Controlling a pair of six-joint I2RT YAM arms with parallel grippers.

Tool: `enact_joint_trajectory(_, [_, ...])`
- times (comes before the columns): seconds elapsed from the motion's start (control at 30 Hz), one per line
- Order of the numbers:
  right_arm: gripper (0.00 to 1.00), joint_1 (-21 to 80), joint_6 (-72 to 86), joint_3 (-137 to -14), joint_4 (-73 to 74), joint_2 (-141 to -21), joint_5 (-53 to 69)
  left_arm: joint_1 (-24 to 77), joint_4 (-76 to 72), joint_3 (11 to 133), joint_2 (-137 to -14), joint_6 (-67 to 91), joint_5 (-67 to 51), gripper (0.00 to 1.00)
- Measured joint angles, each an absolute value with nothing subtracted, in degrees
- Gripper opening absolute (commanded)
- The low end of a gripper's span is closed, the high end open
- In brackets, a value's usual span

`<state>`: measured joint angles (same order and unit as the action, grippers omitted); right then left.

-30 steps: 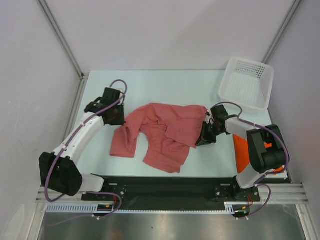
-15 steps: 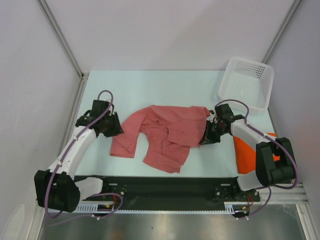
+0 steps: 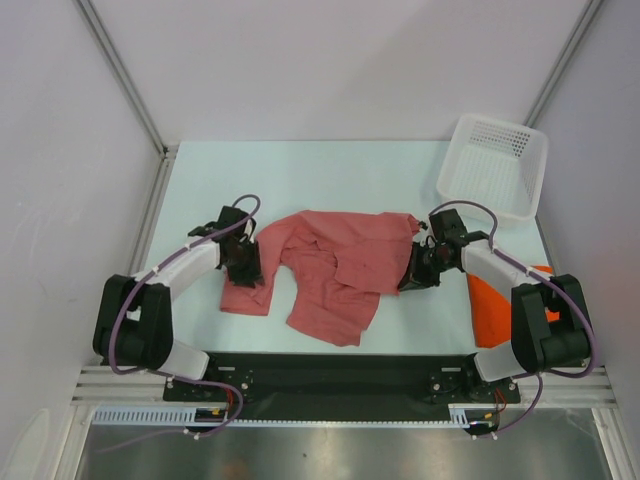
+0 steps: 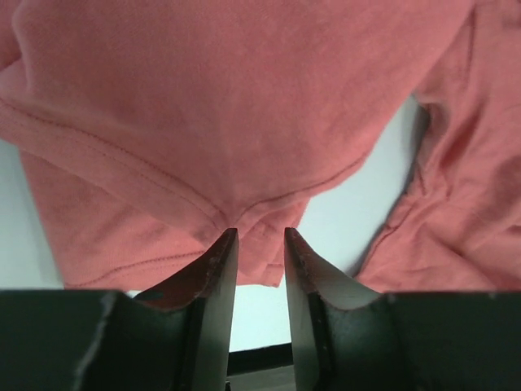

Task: Fold and stack the t-shirts
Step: Flatten the tshirt out

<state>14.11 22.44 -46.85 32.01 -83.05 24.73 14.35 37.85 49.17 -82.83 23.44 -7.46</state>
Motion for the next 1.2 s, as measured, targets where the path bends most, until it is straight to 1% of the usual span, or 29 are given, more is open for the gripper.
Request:
enact_joint_trajectory(0.07, [0.00,14.1,22.5,-46.5,31.9,-83.0,24.9,14.3,37.5,49.1,-84.2,23.0,-7.0,0.31])
enact_joint_trajectory(0.33, [0.00,14.1,22.9,-46.2,31.4,-83.0,24.9,14.3,37.3,48.5,-85.8,21.4,-4.8,0.38])
enact_joint_trajectory(0.37, [0.00,14.1,23.1,-46.1,31.4,-83.0,24.9,14.3,37.3,48.4,-85.8,21.3,-4.6,0.40])
enact_joint_trajectory(0.47, [0.00,14.1,23.6,-46.1,31.3,-83.0,24.9,14.3,36.9,48.1,-85.9,21.3,-4.3,0.44])
enact_joint_trajectory(0.6, [0.00,14.1,23.9,-45.9,31.0,-83.0,24.9,14.3,36.4,47.3,-86.7,20.9,-3.8,0.42])
enact_joint_trajectory(0.63, [0.00,14.1,24.0,-45.9,31.0,-83.0,24.9,14.3,36.3,47.3,-86.8,20.9,-3.7,0.41])
enact_joint_trajectory(0.77, [0.00,14.1,24.3,-45.8,30.9,-83.0,24.9,14.3,36.3,47.2,-86.8,20.8,-3.2,0.31])
enact_joint_trajectory(0.83, [0.00,14.1,24.5,-45.8,30.9,-83.0,24.9,14.3,36.4,47.3,-86.8,20.5,-2.8,0.27])
enact_joint_trajectory(0.93, [0.00,14.1,25.0,-45.8,30.7,-83.0,24.8,14.3,36.5,47.2,-86.4,20.5,-2.3,0.18])
enact_joint_trajectory(0.97, [0.00,14.1,25.1,-45.7,30.7,-83.0,24.8,14.3,36.5,47.2,-86.2,20.5,-2.2,0.12])
enact_joint_trajectory(1.07, [0.00,14.1,25.4,-45.5,30.7,-83.0,24.4,14.3,36.8,47.3,-85.1,20.4,-2.1,0.04])
enact_joint_trajectory(1.13, [0.00,14.1,25.5,-45.5,31.0,-83.0,24.0,14.3,37.4,47.3,-83.9,20.4,-1.9,0.00])
enact_joint_trajectory(1.2, [0.00,14.1,25.5,-45.5,31.5,-83.0,23.4,14.3,38.3,47.5,-82.4,20.4,-1.7,0.00])
